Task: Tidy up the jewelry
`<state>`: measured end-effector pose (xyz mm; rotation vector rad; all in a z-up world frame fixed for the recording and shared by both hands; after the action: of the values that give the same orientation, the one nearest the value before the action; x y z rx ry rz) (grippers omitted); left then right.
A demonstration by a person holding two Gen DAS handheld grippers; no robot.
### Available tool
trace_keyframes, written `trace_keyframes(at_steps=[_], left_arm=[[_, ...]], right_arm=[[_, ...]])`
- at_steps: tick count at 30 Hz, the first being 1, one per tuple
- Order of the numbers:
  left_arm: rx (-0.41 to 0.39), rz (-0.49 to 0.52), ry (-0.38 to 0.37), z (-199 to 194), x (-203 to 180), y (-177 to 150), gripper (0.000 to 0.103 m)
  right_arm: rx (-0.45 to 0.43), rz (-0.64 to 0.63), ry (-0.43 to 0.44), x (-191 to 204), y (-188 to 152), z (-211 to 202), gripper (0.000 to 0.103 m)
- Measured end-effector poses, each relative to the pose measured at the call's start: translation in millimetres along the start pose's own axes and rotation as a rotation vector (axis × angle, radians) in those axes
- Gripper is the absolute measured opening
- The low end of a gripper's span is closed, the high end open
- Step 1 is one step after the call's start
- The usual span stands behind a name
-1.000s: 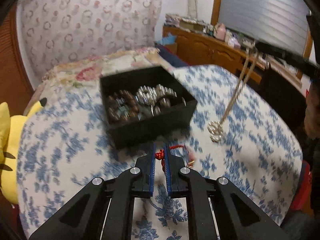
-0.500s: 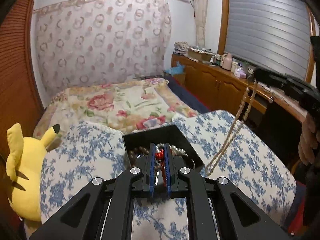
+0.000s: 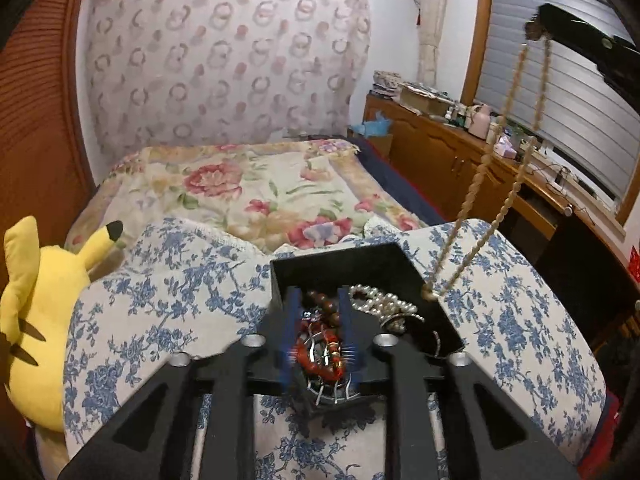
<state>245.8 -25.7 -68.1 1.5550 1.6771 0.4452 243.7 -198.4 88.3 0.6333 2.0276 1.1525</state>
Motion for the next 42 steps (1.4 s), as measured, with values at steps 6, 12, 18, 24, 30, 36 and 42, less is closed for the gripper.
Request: trace_keyframes(at_steps=[6, 12, 18, 24, 30, 36, 42], left_arm=[[-0.032, -0.008, 0.035, -17, 7, -9, 0.062], [-0.081, 0.005, 0.084, -46, 7, -19, 0.084], [-0.109, 0.0, 0.109, -76, 5, -29, 0.095], [-0.128, -0.026, 0.142, -101, 3, -42, 0.095], [-0.156, -0.029, 0.171, -123, 2, -54, 0.095], [-0.165, -0.032, 0.185, -138, 3, -65, 0.095], [-0.164, -0.027, 0.188, -141, 1, -70, 0.095]], right_arm=[[0.109, 0.003, 0.046, 20, -30, 36, 0.005], [0.178, 0.056, 0.06, 38, -62, 48, 0.036], [0.187, 0.11, 0.036, 52, -84, 25, 0.061], [0.195, 0.163, -0.035, 69, -107, -12, 0.082], [0.177, 0.223, -0.092, 85, -123, -52, 0.1], [0.164, 0.277, -0.147, 85, -133, -79, 0.1], [0.15, 0.299, -0.178, 81, -138, -89, 0.1]])
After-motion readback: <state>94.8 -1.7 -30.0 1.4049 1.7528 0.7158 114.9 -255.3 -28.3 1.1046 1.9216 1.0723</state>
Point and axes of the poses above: each gripper's, at about its wrist camera, not at the fingertips, and z roughly the way its jaws point, x to its left, y to its top, the point moved 5 cm from there along z, roughly the way its jaws point, and after that the axes turned 15 degrees about -z, right-handed, at the moved point
